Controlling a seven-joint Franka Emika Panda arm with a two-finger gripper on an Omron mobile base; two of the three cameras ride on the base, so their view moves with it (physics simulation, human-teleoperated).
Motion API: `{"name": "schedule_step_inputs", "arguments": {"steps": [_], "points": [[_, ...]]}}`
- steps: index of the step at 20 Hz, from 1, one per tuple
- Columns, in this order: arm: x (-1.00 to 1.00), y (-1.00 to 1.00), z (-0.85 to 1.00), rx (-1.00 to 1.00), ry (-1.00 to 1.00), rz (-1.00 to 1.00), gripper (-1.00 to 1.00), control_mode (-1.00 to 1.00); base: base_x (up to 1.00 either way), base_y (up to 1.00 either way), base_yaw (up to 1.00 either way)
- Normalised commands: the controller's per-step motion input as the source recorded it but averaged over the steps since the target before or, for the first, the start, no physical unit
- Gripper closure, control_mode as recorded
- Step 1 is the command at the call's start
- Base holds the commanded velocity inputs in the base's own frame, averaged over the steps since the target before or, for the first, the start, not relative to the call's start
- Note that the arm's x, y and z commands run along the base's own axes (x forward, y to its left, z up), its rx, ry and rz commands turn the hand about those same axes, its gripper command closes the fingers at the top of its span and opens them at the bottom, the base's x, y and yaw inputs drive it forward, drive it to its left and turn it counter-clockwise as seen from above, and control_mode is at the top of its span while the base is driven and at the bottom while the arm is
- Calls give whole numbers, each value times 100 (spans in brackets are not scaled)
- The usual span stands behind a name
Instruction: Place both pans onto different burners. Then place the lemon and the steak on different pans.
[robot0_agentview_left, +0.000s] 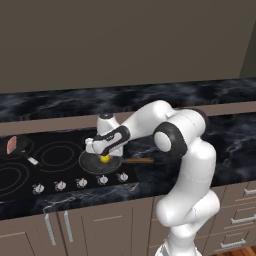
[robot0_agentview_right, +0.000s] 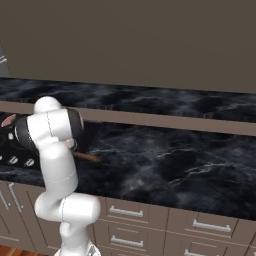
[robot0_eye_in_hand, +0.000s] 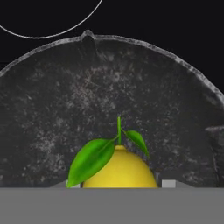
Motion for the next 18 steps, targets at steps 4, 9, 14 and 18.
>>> {"name": "schedule_step_inputs", "arguments": {"steps": [4,9,14,18], "points": [[18,13,-32,0,0,0,100,-100,0,0,0],[15,19,-30,0,0,0,-100,-100,0,0,0],[-5,2,25,0,-2,0,-100,-100,0,0,0],[-18,0,53,0,-6,0,-100,-100,0,0,0]]}}
